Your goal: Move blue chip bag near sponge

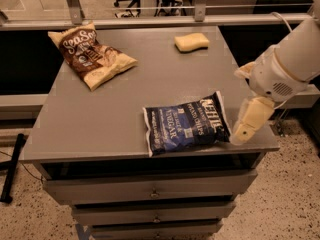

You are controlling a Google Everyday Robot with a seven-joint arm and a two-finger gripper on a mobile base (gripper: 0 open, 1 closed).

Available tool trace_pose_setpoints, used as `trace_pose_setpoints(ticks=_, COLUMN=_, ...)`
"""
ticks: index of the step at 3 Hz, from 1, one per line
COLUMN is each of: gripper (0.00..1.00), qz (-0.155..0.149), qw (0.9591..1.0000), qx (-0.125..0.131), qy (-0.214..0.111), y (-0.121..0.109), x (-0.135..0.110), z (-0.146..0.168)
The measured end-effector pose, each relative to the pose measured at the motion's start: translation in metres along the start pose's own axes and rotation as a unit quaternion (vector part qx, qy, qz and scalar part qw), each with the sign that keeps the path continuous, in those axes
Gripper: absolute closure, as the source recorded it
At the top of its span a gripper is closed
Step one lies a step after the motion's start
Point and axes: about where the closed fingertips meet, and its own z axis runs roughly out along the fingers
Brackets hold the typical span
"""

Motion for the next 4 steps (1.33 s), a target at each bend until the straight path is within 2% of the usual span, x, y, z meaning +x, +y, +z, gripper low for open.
trace_pose_setpoints(ticks=1, gripper=0.0, qz=-0.009, qw=0.9988, qx=-0.026, qy=-0.04, y=0.002, x=-0.019, z=0.036)
trace_pose_setpoints(ticks=2, gripper=0.18, qz=-0.016, qw=0.9966, qx=-0.046, qy=-0.066, y=0.01, x=-0.031, z=0.062)
trace_pose_setpoints(ticks=3, gripper=0.41, qz=-0.013, qw=0.9951, qx=-0.055, qy=-0.082, y=0.013, x=-0.037, z=0.075)
trace_pose_setpoints(ticks=4, gripper=0.65, qz=-0.008, qw=0.9949, qx=-0.05, qy=-0.087, y=0.009, x=-0.037, z=0.077)
